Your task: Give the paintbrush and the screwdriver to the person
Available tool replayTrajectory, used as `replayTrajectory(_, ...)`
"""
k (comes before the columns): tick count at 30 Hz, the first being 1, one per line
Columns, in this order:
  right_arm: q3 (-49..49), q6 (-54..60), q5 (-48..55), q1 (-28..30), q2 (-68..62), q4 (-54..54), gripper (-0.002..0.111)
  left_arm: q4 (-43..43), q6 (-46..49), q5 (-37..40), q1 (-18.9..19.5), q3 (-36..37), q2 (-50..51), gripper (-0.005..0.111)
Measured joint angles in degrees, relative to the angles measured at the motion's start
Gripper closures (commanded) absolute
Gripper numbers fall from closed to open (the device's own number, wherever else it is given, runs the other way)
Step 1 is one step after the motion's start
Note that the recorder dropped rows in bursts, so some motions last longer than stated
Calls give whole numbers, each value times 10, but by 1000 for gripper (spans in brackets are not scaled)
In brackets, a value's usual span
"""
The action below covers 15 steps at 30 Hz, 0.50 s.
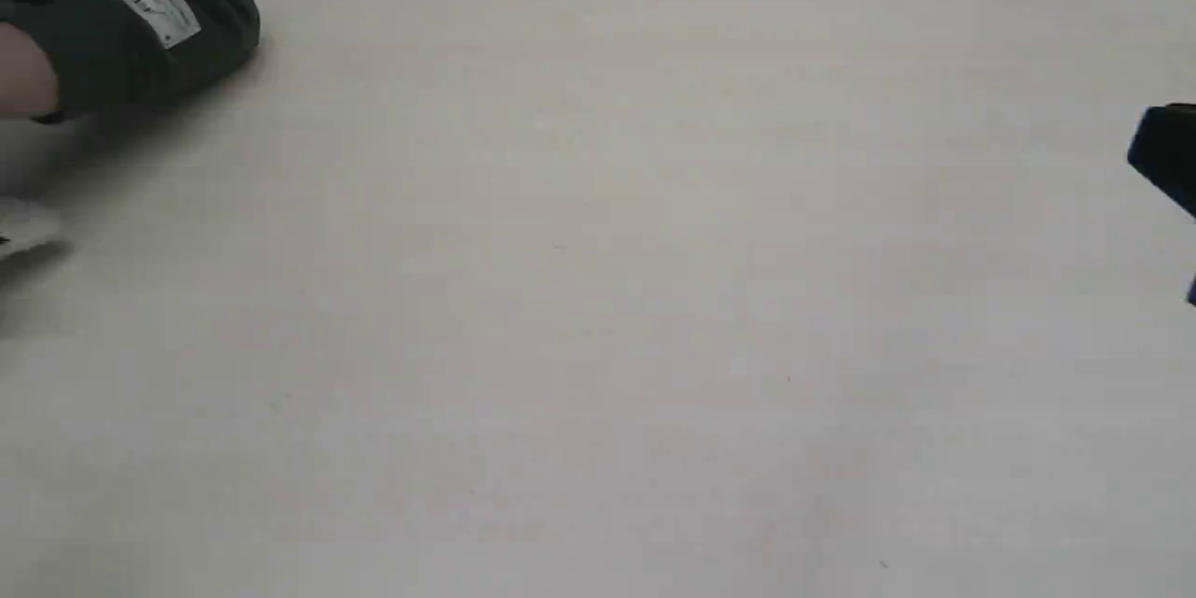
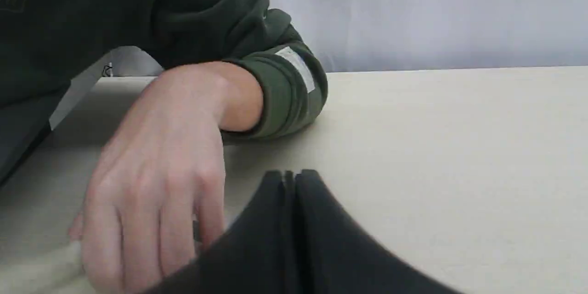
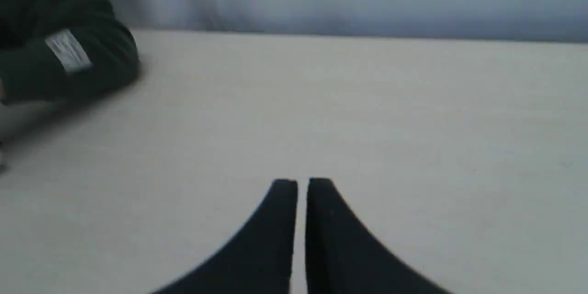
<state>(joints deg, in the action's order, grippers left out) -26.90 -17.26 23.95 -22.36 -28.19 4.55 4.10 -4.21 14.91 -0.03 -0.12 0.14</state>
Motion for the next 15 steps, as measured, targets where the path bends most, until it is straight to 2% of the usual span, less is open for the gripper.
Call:
replayTrajectory(7, 68, 2, -47, 0, 145, -45, 104, 0, 0, 0, 0, 0, 0, 107)
replayTrajectory(15, 122, 9, -86, 0, 235, -78, 104, 0, 0, 0, 0, 0, 0, 107)
